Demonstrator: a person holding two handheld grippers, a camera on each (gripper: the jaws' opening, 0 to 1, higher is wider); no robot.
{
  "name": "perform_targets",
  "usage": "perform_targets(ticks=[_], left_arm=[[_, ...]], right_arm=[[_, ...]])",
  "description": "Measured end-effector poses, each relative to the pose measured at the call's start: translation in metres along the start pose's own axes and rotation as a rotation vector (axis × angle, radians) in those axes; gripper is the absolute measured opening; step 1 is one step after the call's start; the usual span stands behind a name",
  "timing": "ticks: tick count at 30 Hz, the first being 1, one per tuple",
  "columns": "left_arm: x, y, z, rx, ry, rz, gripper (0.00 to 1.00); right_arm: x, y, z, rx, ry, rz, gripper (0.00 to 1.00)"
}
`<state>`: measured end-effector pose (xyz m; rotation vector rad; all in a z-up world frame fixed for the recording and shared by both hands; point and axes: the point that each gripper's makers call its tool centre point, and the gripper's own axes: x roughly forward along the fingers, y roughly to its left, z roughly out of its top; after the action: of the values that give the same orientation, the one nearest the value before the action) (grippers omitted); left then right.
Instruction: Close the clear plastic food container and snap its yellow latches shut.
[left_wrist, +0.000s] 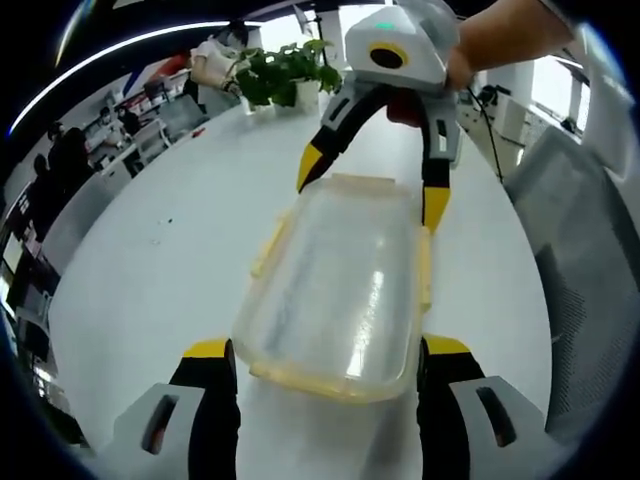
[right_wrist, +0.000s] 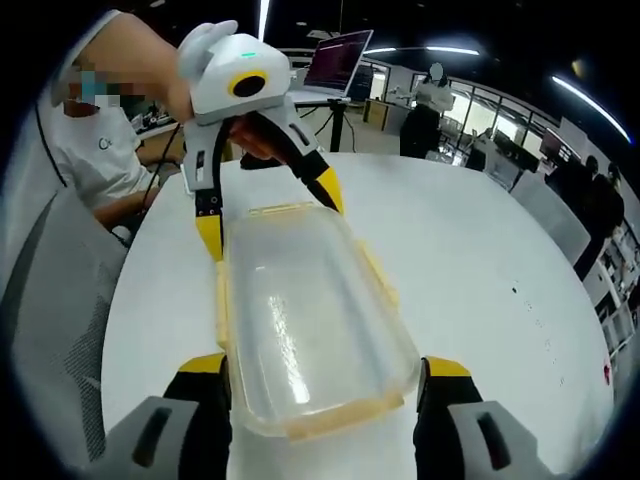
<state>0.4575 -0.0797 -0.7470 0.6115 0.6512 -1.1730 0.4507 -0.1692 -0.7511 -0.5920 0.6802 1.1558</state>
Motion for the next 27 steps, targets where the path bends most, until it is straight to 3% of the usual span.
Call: perform_targets(ticks=[9,12,15,18,27], left_arm=[[0.0,0.0,-0.001,-0.001,0.001,0.002,0.71],[-0.002,-0.001,-0.001,-0.005,-0.001,-0.005,0.73],[-0.002,0.0,-0.005,-0.006,0.014,0.007,0.82],[-0.003,-0.004,0.002,-0.101,-0.043,-0.014,1.0],[-0.006,-0.003,0.005,-0.095,-0.05,0.001,0.99]], right_arm=[[0.0,0.0,0.0,0.009,0.0,-0.004,0.76],[-0.001,0.001,-0.001,0.024,-0.003,-0.009,0.81],[-0.001,0.006,-0.006,0.037,0.019,0.01,0.9],[0.0,0.01,-0.006,0.037,0.012,0.017,0.99],[0.0,0.006,-0.003,0.044,0.005,-0.014,0.99]])
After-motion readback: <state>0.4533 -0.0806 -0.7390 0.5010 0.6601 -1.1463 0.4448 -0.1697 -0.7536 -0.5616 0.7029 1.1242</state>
